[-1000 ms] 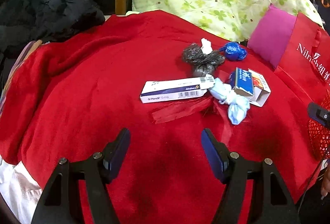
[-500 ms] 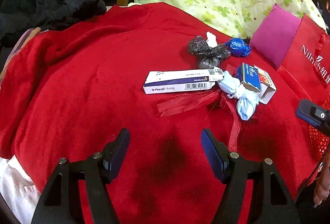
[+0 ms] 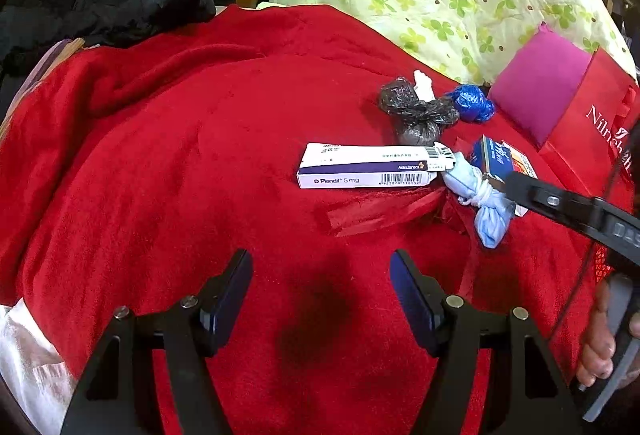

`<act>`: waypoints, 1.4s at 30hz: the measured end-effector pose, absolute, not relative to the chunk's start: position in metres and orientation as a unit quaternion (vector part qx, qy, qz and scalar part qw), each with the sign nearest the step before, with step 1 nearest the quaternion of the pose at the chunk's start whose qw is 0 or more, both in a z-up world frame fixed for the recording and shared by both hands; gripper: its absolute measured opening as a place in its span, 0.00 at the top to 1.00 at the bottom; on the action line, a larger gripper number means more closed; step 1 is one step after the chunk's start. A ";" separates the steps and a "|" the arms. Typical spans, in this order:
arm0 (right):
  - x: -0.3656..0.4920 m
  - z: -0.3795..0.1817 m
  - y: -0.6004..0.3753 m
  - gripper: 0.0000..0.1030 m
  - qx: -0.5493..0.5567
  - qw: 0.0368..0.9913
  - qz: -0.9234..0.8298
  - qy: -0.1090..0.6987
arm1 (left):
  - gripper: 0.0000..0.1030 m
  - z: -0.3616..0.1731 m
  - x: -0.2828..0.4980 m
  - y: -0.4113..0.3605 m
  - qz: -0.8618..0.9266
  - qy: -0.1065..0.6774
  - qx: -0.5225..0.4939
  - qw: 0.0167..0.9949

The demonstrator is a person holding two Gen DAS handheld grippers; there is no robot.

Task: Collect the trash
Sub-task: 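Move both grippers back over the remaining trash on the table, then grasp the light blue mask with the right gripper while the left gripper approaches the red ribbon bow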

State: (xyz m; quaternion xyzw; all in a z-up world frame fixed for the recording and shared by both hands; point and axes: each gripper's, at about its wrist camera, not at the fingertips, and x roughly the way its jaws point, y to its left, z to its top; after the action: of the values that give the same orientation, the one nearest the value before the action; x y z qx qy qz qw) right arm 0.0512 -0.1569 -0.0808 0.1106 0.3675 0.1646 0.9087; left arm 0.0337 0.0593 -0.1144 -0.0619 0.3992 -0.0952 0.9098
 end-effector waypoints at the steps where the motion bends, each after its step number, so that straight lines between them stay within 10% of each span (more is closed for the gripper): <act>1: 0.056 -0.083 -0.154 0.49 0.110 0.907 0.168 0.371 | 0.30 -0.115 0.034 0.060 -0.096 0.400 -0.063 0.909; 18: 0.058 -0.098 -0.164 0.73 0.093 0.883 0.164 0.429 | 0.30 -0.114 0.030 0.043 -0.118 0.407 -0.059 0.904; 42: 0.026 -0.104 -0.290 0.72 0.219 0.850 0.078 0.472 | 0.26 -0.119 0.086 -0.042 -0.136 0.463 -0.151 0.863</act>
State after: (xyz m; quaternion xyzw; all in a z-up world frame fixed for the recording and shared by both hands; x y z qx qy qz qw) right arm 0.0261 -0.2904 -0.1039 0.2187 0.4723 0.0784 0.8503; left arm 0.0858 -0.0417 -0.1192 -0.1513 0.4634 -0.1358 0.8625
